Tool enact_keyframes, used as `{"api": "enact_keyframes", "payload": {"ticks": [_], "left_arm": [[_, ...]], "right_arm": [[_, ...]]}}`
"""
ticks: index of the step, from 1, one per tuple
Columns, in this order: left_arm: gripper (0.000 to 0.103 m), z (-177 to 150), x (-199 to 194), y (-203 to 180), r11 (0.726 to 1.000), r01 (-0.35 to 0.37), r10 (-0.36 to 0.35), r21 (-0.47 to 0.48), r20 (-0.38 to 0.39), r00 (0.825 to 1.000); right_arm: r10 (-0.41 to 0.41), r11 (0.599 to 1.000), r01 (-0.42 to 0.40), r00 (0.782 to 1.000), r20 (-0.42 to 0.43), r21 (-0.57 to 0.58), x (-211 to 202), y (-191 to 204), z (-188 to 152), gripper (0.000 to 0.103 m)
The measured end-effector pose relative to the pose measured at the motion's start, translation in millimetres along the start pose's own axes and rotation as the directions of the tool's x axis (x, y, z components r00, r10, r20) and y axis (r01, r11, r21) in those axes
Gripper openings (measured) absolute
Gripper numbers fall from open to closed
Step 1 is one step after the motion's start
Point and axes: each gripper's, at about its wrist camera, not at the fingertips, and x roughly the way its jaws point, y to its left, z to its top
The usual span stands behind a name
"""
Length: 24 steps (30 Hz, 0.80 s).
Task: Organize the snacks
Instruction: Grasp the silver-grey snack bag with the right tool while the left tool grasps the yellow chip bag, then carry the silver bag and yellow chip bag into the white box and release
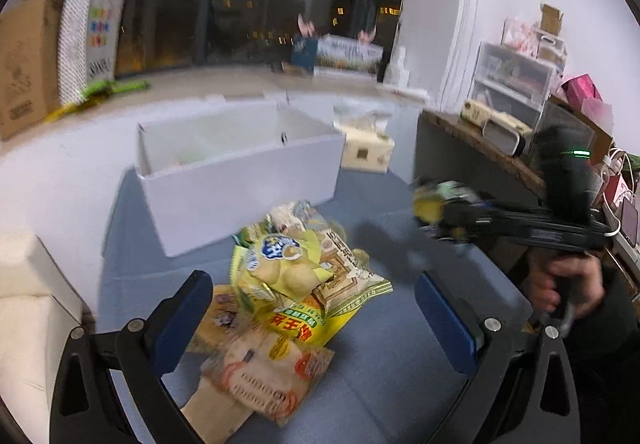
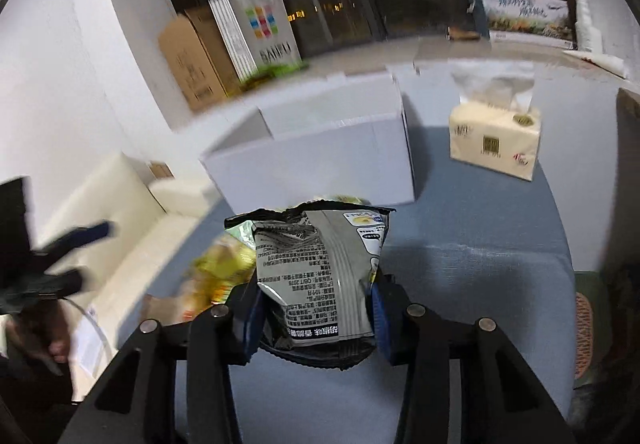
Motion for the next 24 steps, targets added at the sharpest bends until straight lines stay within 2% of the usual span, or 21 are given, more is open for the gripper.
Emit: {"api": "enact_keyframes", "payload": {"ticks": [4,8,12,16,18,20,21,22,24], "left_arm": [[0.103,13.9,43.3,12.3,0.997,0.039,-0.046,-0.067,-0.095,0.994],[0.103,23.5,80.7,27.2,0.991,0.017,-0.04,-0.132,-0.176,0.984],[0.103,25.3,116.1,50.6,0.967,0.006,-0.079,-0.254,-0.28,0.957],[0.103,20.8,135.6,60.0,0.957,-0.011,-0.093,-0.288,-0.345,0.934],[0.099,14.4,142.9,61.0,0.954,-0.008,-0.11,-0.3,-0.374,0.921],[0.088,11.1,142.1,58.2,0.96,-0.005,-0.102,-0.28,-0.366,0.925],[0.072,11.2,136.6,55.8,0.964,0.012,-0.105,-0.266,-0.336,0.936],[0.065,11.8,129.9,54.8,0.963,0.033,-0.117,-0.267,-0.308,0.944],[0.06,13.0,114.8,51.0,0.969,0.02,-0.085,-0.246,-0.259,0.962]], "right_arm": [[0.022,1.0,-0.023,0.998,0.064,0.007,-29.5,13.1,-6.4,0.048],[0.037,0.999,-0.04,0.994,0.106,0.024,-50.8,19.2,-14.8,0.048],[0.04,0.998,-0.047,0.992,0.118,0.05,-59.2,18.1,-22.8,0.048],[0.039,0.997,-0.047,0.992,0.122,0.069,-64.9,15.8,-30.9,0.048],[0.047,0.996,-0.056,0.991,0.122,0.076,-66.0,15.1,-33.0,0.048],[0.047,0.996,-0.056,0.992,0.12,0.073,-66.8,15.7,-34.2,0.048],[0.048,0.996,-0.056,0.992,0.118,0.071,-66.5,16.4,-34.3,0.048],[0.048,0.996,-0.056,0.992,0.118,0.07,-66.3,16.6,-34.5,0.048],[0.05,0.996,-0.057,0.992,0.113,0.063,-64.7,18.3,-35.0,0.048]]}}
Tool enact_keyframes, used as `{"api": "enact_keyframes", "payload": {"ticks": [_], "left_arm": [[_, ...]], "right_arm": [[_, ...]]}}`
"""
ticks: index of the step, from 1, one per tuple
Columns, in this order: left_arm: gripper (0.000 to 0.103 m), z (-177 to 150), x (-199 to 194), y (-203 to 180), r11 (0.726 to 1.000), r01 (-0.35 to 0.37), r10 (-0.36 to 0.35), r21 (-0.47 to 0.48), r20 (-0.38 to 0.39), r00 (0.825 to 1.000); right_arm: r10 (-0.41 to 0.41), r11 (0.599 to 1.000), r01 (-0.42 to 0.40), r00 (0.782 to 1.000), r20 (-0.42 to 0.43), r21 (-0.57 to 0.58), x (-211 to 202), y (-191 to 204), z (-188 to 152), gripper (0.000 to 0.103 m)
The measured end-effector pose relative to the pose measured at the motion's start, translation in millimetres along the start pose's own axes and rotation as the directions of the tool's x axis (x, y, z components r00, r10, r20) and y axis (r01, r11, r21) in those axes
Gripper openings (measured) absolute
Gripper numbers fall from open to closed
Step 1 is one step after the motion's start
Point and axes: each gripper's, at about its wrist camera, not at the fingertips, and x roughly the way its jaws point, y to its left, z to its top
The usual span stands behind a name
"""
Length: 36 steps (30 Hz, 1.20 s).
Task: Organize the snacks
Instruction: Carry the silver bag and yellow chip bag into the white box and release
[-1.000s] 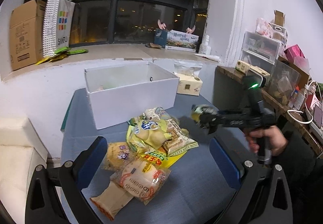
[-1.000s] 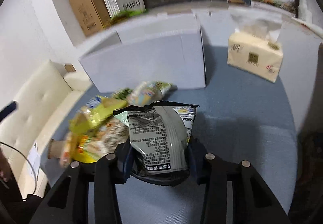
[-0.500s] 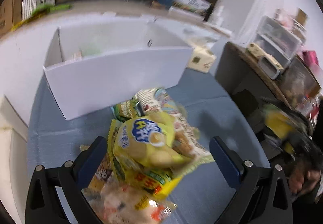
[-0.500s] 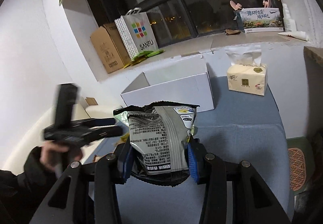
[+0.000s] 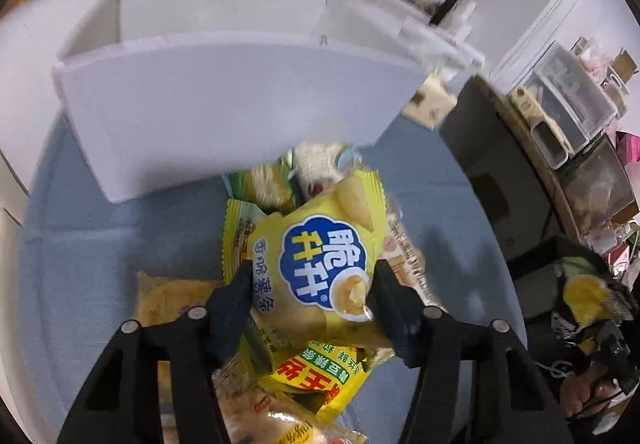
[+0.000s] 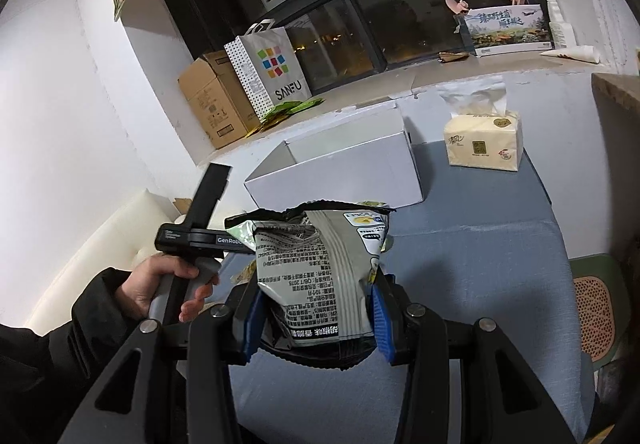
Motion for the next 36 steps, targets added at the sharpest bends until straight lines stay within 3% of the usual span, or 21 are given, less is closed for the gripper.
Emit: {"api": "enact_keyframes", "payload": {"ticks": [6,11,14,20,24,28,31,36], "left_arm": [[0.055,-20.9,-57.4,-16.0,0.997,0.003,-0.018,0.076,0.185,0.983],[0.055,-37.2,-112.0,-23.8,0.991,-0.045,-0.003,0.125,0.36,0.933],[0.055,-34.9,-134.5,-21.7,0.991,-0.054,0.0,0.121,0.411,0.912],[0.055,2.4,-149.9,-6.3,0.99,-0.074,0.012,0.116,0.463,0.886],[0.055,54.3,-146.0,6.8,0.987,-0.101,0.026,0.126,0.494,0.869],[0.055,111.4,-121.3,21.3,0.989,-0.11,0.053,0.097,0.462,0.885],[0.055,141.8,-96.0,28.4,0.989,-0.118,0.071,0.086,0.424,0.903],[0.057,163.0,-61.4,34.3,0.985,-0.149,0.105,0.083,0.39,0.915]], "right_arm": [[0.002,1.0,-0.002,1.0,-0.011,-0.002,5.9,1.6,-1.5,0.048],[-0.007,1.0,0.007,1.0,-0.014,-0.009,13.7,2.8,3.4,0.048],[-0.019,0.999,0.018,1.0,-0.014,-0.031,23.1,9.2,12.7,0.048],[-0.035,0.992,0.036,0.999,0.012,-0.121,53.9,26.8,61.9,0.048],[-0.063,0.99,0.064,0.998,0.011,-0.128,89.3,27.0,111.0,0.048],[-0.122,0.986,0.12,0.992,-0.011,-0.116,137.3,16.0,162.0,0.048],[-0.164,0.984,0.158,0.984,-0.073,-0.08,182.0,-0.5,192.5,0.048],[-0.21,0.977,0.203,0.967,-0.147,-0.062,229.1,-18.1,210.9,0.048]]}}
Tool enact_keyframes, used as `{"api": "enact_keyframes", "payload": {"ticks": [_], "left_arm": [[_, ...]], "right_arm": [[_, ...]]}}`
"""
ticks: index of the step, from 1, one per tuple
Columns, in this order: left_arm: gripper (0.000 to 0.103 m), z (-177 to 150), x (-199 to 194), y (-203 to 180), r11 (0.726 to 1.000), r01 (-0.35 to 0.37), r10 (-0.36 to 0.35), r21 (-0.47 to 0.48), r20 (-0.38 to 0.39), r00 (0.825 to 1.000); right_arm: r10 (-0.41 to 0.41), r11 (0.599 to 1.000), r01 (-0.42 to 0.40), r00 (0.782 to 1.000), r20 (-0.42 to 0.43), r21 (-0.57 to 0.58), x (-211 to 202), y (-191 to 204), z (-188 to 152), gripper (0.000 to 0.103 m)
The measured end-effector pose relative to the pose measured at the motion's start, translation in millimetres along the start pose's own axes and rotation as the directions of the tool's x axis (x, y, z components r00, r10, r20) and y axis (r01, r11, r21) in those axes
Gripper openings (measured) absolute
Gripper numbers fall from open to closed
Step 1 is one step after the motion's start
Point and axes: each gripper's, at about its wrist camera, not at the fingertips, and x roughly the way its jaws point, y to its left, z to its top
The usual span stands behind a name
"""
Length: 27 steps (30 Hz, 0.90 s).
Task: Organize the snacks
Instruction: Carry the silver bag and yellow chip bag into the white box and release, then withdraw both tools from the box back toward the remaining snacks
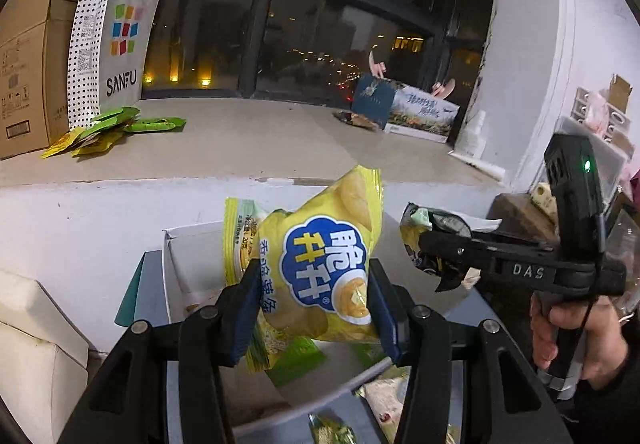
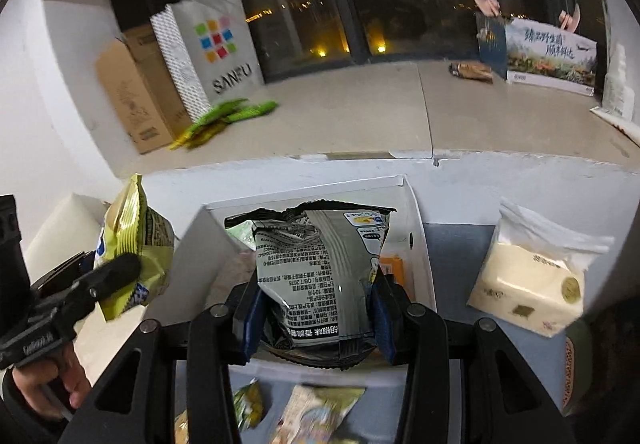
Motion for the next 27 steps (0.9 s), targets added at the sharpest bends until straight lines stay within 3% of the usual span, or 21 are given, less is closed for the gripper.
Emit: {"api": "enact_keyframes", "payload": {"ticks": [1,2,3,4,5,6,9,14,18,23,27], "left_arm": [[0.061,-0.9,5.6,0.3,1.0,-0.023,0.023,-0.002,-0.007,1.0],[0.072,-0.3,11.4,1.8,0.999,-0.044,0.044,-0.011,-0.019,0.999],[0.097,-0.5,18.6,4.2,0.998,-0.055,0.054,-0.02,-0.047,0.997],[0.103,-2.0,21.2,6.0,0.999,-0.047,0.045,-0.028,-0.058,0.997],[0.103,-3.4,21.9,7.5,0.999,-0.035,0.033,-0.034,-0.063,0.997],[0.103,-5.4,20.7,8.4,0.999,-0.034,0.031,-0.036,-0.066,0.997],[0.103,-8.3,13.4,9.3,0.999,-0.044,0.042,-0.028,-0.062,0.997],[0.103,-9.2,-11.9,8.1,0.999,-0.045,0.044,-0.028,-0.028,0.999],[0.103,-15.6,-45.1,0.8,0.999,-0.031,0.031,-0.007,0.015,0.999],[0.103,-37.7,-96.4,-18.3,0.999,-0.032,0.029,0.034,0.086,0.996],[0.103,-62.9,-135.9,-36.2,0.999,0.012,-0.018,0.051,0.118,0.993]], "right_arm": [[-0.01,1.0,0.01,1.0,-0.009,0.002,6.1,-1.1,3.2,0.049],[-0.01,1.0,0.01,1.0,-0.016,0.007,10.5,-2.3,5.9,0.049],[-0.004,1.0,0.004,1.0,-0.023,0.011,14.0,-3.5,8.4,0.051],[0.003,1.0,-0.002,0.999,-0.038,0.018,18.9,-5.2,11.3,0.062],[0.0,1.0,0.001,0.999,-0.044,0.028,20.9,-7.3,13.6,0.089],[-0.007,0.999,0.008,0.999,-0.037,0.042,20.8,-9.4,14.5,0.101],[0.0,0.998,-0.002,0.999,0.033,0.069,10.3,-14.0,13.5,0.103],[-0.023,0.999,0.021,0.999,0.048,0.045,-1.1,-10.8,8.7,0.103],[0.015,0.999,-0.018,0.996,0.083,0.033,-22.6,-3.1,5.1,0.103],[0.084,0.995,-0.076,0.989,0.118,-0.066,-72.9,15.5,-17.3,0.103],[0.082,0.984,-0.052,0.981,0.173,-0.173,-121.1,33.3,-51.1,0.103]]}}
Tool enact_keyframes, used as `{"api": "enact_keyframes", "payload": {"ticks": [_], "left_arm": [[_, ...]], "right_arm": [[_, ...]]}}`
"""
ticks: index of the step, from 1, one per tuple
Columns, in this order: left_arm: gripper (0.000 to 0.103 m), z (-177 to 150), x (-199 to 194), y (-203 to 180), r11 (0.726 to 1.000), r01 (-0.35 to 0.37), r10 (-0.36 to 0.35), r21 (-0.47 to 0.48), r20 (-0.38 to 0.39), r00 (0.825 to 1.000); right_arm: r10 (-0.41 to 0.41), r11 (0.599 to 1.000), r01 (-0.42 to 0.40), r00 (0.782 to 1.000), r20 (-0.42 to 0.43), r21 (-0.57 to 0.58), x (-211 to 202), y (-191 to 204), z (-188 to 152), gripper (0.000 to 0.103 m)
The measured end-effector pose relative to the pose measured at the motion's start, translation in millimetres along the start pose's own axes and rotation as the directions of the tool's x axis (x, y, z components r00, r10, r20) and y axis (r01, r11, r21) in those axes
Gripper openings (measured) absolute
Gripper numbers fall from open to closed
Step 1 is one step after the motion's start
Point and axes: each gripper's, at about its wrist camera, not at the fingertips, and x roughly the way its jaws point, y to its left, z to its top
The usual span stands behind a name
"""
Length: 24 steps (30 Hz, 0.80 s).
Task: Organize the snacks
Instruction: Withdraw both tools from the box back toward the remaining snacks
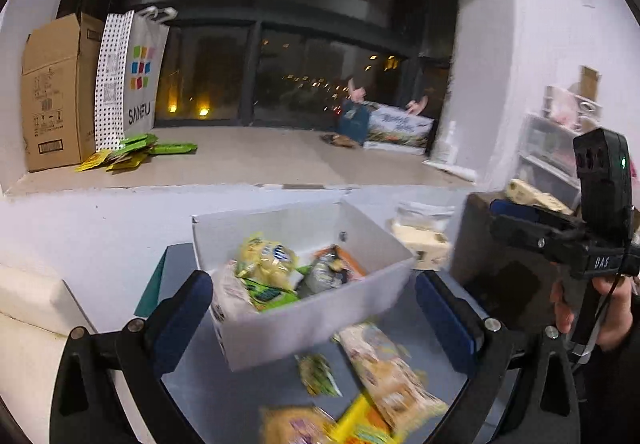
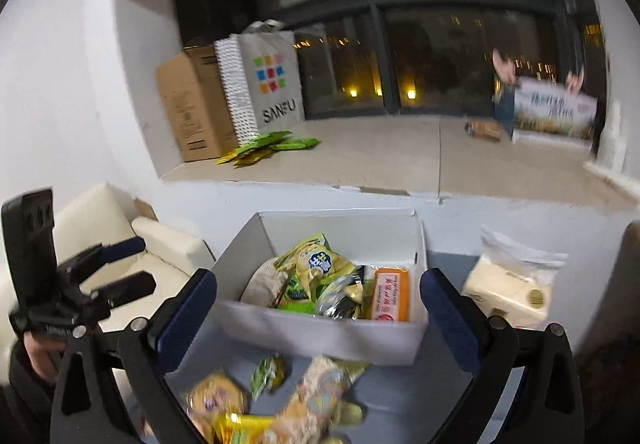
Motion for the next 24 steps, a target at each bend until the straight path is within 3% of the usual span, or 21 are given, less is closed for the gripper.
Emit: {"api": "enact_keyframes", "payload": {"ticks": [5,13,19,24], "left_arm": [[0.103,-24.5,-40.5,-22.7,1.0,0.022,-0.022,0.022,0.019,1.0],[0.103,-70.9,-77.4,-44.2,1.0,0.007,-0.007,0.015,-0.002,1.0],[0.103,-86.5,-78.6,-47.8,1.0,0.008,-0.008,0.008,-0.049,0.999],[0.103,-87.0,-83.0,-42.9,1.0,-0.001,0.0,-0.006,-0.044,0.999]], "right_arm": [[-0.007,0.998,0.01,0.999,0.049,-0.065,-54.6,23.8,-33.4,0.103],[-0.01,0.999,0.013,0.997,0.082,-0.037,-108.1,38.7,-92.6,0.103],[-0.007,1.0,0.006,0.999,0.046,0.031,-110.7,38.2,-133.5,0.103],[-0.023,0.999,0.024,1.0,-0.009,0.039,-95.9,36.9,-138.6,0.103]]}}
